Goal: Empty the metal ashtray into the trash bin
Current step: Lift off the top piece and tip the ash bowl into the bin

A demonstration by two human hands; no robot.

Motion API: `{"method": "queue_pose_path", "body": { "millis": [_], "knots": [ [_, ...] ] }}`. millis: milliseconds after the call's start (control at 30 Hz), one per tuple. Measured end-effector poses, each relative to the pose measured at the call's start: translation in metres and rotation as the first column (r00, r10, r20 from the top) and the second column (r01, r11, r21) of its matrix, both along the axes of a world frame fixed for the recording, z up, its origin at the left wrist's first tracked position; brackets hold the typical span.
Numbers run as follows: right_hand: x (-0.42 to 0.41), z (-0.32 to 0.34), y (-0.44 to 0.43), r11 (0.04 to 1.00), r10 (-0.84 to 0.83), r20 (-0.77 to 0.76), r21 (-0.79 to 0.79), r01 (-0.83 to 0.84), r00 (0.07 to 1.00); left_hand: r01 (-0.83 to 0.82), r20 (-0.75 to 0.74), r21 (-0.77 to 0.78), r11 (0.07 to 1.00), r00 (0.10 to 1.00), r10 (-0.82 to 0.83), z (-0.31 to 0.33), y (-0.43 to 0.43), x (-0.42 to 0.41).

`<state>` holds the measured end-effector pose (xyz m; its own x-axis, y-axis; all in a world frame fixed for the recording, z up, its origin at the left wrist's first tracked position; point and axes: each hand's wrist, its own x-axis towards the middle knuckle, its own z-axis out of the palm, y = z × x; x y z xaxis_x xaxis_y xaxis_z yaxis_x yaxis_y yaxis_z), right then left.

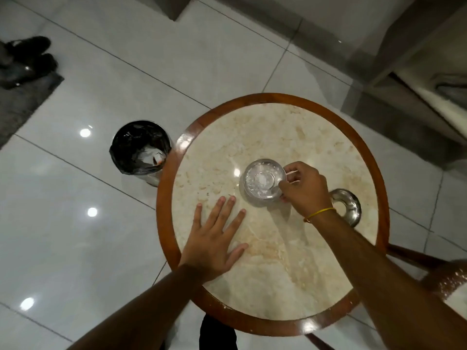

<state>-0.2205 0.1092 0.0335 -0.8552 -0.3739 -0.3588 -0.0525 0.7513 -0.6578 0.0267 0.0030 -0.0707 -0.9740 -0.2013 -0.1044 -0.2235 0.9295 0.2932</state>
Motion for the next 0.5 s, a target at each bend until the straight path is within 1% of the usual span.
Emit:
{"method": "queue_pose_path", "body": {
  "millis": [133, 200, 300, 367, 500],
  "knots": [
    [-0.004, 0.007, -0.055, 0.995, 0.078, 0.029, -0.063, -0.076, 0.997, -0.046, 0.003, 0.023, 0.999, 0.999, 0.046, 0.000, -0.008, 0.000],
    [-0.005, 0.007, -0.085, 0.991, 0.104, 0.054, -0.093, -0.099, 0.993, -0.129, 0.006, 0.029, 0.991, 0.992, 0.129, 0.001, -0.021, 0.003],
    [-0.005, 0.006, -0.131, 0.984, 0.147, 0.047, -0.109, -0.141, 0.988, -0.228, 0.006, 0.005, 0.974, 0.974, 0.228, 0.004, -0.049, 0.009],
    [-0.003, 0.004, -0.161, 0.978, 0.175, 0.041, -0.120, -0.169, 0.984, -0.237, -0.001, 0.000, 0.972, 0.972, 0.237, 0.005, -0.064, 0.010],
    [0.005, -0.005, -0.218, 0.957, 0.264, 0.044, -0.138, -0.256, 0.963, -0.198, -0.008, 0.026, 0.980, 0.980, 0.198, 0.002, -0.080, 0.012]
  ]
}}
